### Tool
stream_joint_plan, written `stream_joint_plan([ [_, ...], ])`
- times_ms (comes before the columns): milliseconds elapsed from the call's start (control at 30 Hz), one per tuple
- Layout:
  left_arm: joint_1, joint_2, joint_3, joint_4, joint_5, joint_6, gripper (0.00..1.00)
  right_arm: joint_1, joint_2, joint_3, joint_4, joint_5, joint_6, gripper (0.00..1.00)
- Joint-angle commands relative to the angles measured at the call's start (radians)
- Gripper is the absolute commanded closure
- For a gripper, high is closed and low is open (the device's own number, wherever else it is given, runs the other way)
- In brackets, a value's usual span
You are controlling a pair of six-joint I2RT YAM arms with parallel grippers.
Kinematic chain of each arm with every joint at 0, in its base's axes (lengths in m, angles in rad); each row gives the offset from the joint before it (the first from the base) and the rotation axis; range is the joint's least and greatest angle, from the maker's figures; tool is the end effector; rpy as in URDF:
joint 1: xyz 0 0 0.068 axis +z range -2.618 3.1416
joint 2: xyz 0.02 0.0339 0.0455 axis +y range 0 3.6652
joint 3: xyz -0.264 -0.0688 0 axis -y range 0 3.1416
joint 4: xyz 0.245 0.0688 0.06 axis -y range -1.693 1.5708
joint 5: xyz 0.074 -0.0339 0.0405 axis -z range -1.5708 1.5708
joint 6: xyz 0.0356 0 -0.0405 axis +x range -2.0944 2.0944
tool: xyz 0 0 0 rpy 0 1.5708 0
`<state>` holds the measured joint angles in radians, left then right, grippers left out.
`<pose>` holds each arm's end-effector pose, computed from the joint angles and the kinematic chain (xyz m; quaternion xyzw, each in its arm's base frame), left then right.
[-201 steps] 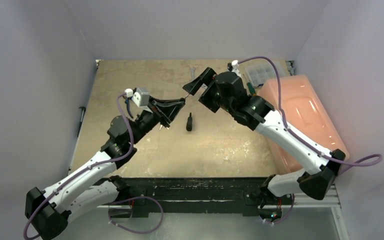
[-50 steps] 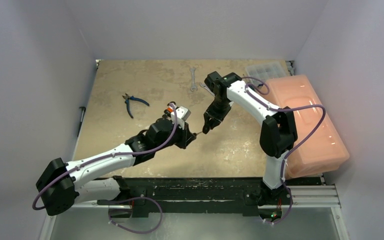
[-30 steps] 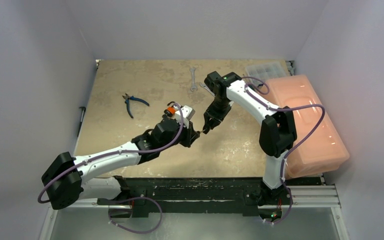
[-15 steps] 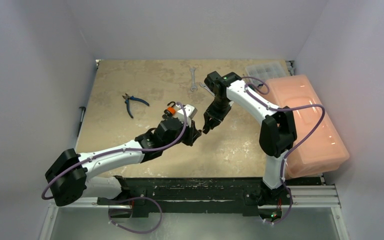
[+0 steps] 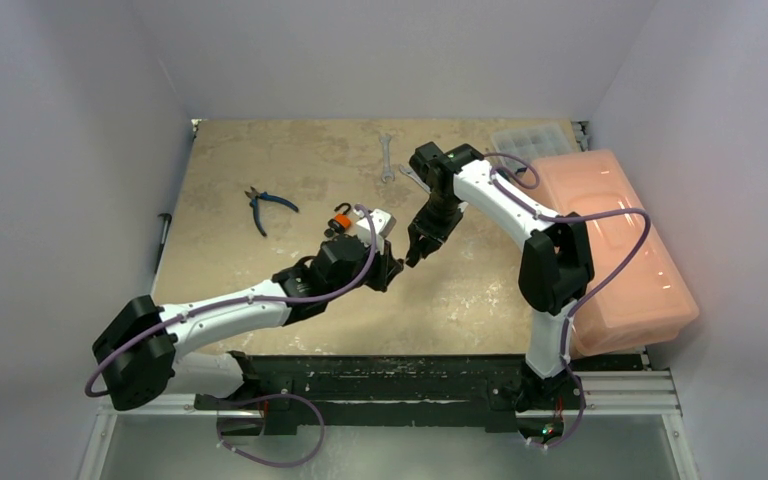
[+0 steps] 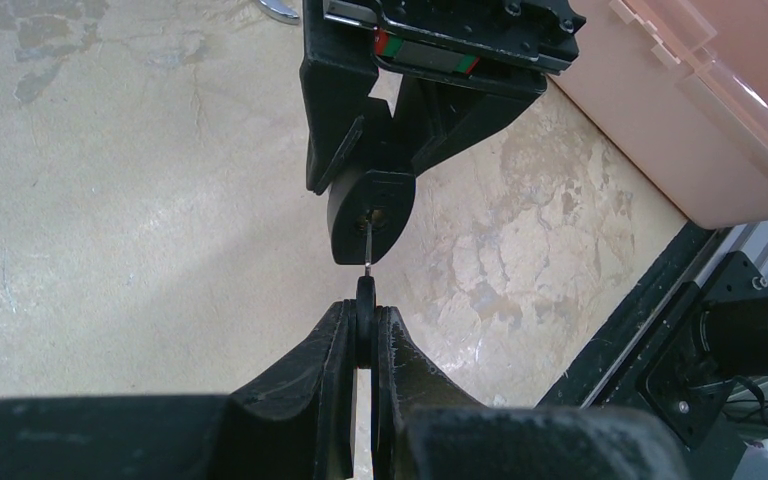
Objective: Unlock with the key
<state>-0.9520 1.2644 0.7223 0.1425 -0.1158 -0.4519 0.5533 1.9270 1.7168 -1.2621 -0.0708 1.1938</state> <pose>0.1669 -0.2273 0.2477 0.1749 0.8140 -0.3195 0.4525 0.3177 0.1992 0.2595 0.3126 0.9480 0.0604 0.0045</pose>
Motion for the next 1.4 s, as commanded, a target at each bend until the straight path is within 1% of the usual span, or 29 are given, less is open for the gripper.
stream_joint_plan([
  [0,-0.015,0.008,0.049,0.076,-0.013,0.023,1.0,0.003,-0.005,0.038,-0.01,-0.044,0.003,1.0],
  [200,-0.038,0.019,0.062,0.074,-0.05,0.06,1.0,0.005,0.002,0.051,-0.012,-0.057,-0.001,1.0],
  [467,-0.092,0.04,0.092,0.045,-0.155,0.12,1.0,0.008,0.008,0.044,-0.017,-0.074,-0.013,1.0],
  [733,-0.132,0.039,0.093,0.05,-0.22,0.159,1.0,0.01,0.004,0.029,-0.012,-0.087,-0.007,1.0],
  [1367,-0.152,0.055,0.146,-0.009,-0.275,0.194,1.0,0.032,0.009,0.035,-0.027,-0.079,0.004,1.0],
])
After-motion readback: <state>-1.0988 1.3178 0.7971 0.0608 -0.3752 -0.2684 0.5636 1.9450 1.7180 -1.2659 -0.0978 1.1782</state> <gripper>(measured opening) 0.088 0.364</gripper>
